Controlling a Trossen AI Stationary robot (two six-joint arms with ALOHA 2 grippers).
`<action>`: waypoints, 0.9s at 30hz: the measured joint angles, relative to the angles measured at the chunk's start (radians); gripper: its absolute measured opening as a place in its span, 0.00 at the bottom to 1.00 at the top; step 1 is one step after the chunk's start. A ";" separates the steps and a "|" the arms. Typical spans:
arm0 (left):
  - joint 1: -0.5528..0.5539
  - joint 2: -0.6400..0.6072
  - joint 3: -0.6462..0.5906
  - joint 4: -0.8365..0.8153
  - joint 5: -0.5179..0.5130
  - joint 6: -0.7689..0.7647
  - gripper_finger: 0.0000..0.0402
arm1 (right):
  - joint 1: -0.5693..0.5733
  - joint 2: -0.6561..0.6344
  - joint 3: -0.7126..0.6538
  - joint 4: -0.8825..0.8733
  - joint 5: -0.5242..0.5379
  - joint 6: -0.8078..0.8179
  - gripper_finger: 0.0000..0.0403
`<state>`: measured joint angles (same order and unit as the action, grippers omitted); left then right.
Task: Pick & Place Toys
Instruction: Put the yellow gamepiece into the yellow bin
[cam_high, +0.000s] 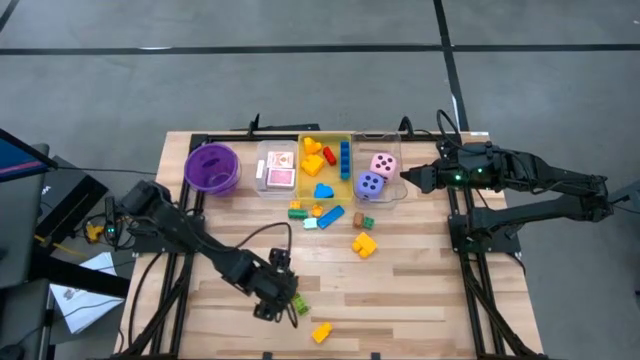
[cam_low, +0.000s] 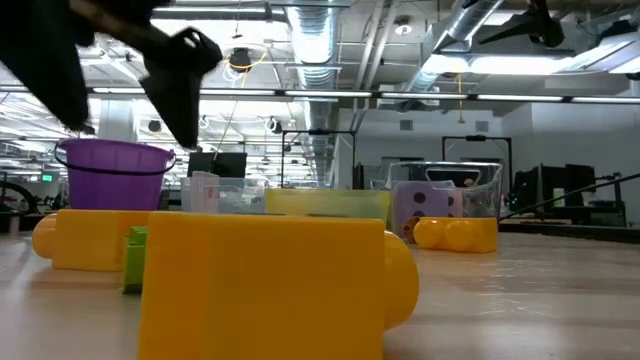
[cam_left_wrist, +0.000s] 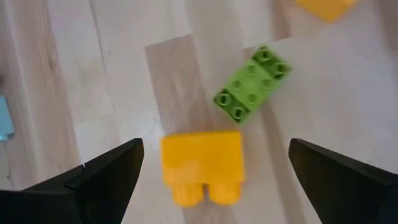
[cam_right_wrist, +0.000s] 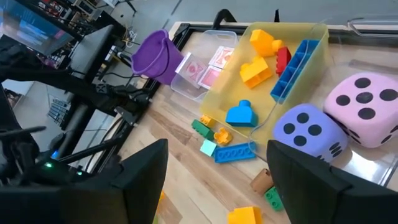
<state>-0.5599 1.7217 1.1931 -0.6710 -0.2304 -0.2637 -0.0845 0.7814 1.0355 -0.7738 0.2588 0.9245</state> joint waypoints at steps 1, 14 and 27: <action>0.001 0.015 0.000 -0.001 -0.010 -0.001 0.99 | 0.000 0.000 0.000 0.000 0.000 0.000 0.66; 0.002 0.037 -0.137 0.117 -0.006 -0.113 0.99 | 0.000 0.000 0.000 -0.008 -0.026 -0.019 0.66; 0.023 0.037 -0.215 0.224 0.001 -0.116 0.99 | 0.000 0.000 0.000 -0.011 -0.026 -0.034 0.66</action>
<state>-0.5368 1.7584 0.9779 -0.4466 -0.2297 -0.3794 -0.0845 0.7815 1.0355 -0.7849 0.2329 0.8902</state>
